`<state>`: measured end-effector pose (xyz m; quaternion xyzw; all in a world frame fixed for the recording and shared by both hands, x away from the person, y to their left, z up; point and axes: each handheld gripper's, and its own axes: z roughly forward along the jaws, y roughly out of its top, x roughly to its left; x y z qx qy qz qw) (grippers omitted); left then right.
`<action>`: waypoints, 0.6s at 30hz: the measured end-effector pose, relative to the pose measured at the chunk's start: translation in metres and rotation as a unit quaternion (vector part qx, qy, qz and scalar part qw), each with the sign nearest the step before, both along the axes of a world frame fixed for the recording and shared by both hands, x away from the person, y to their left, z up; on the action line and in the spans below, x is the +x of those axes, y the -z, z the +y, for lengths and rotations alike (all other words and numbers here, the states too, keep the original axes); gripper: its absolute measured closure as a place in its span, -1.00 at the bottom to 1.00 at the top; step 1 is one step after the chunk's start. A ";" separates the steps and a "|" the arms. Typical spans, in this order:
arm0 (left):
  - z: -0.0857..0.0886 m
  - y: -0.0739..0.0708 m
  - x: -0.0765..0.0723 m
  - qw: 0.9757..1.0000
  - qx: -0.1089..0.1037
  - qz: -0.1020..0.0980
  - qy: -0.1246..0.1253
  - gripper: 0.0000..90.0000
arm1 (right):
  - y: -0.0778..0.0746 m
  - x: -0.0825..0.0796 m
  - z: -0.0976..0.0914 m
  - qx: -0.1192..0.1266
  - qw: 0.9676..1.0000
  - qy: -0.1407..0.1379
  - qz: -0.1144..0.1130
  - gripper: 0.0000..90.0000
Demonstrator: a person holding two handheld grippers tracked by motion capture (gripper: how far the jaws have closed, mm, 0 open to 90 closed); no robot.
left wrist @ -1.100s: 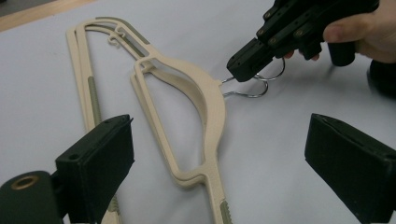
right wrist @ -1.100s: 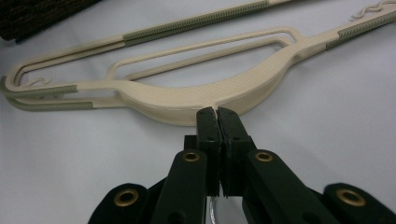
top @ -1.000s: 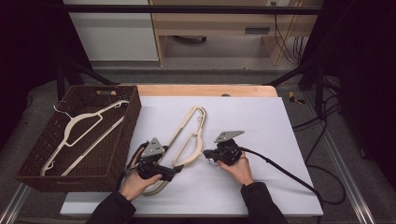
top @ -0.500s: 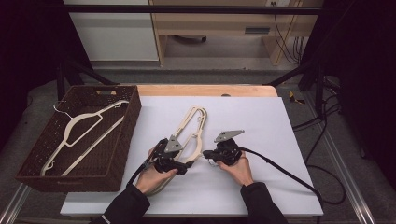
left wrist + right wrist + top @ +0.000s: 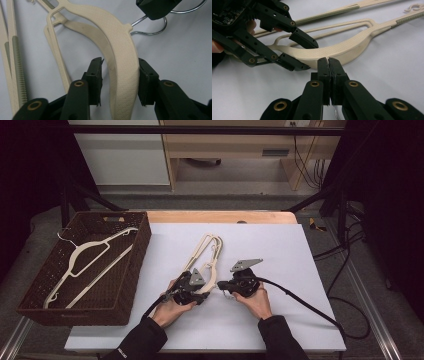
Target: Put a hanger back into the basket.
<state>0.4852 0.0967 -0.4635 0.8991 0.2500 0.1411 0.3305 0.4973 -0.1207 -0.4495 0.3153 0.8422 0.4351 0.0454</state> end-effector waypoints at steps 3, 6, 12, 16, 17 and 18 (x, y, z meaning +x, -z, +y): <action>0.000 -0.001 -0.001 1.000 0.000 0.006 0.003 0.42 | 0.000 0.000 0.000 0.001 1.000 0.000 0.001 0.98; -0.001 -0.002 -0.002 1.000 0.007 0.005 0.009 0.55 | 0.000 0.000 0.000 0.000 1.000 0.001 0.003 0.98; -0.002 -0.003 -0.004 1.000 -0.003 0.010 0.011 0.61 | -0.002 -0.003 0.000 -0.001 1.000 0.002 -0.008 0.96; -0.001 -0.006 -0.006 1.000 0.008 0.004 0.015 0.62 | -0.009 -0.008 -0.003 0.003 1.000 0.006 -0.026 0.87; 0.000 -0.006 -0.006 1.000 0.006 0.006 0.014 0.62 | -0.009 -0.008 -0.003 0.003 1.000 0.006 -0.026 0.87; 0.001 -0.007 -0.006 1.000 0.006 0.006 0.014 0.62 | -0.018 -0.012 -0.008 0.016 0.999 0.007 -0.040 0.81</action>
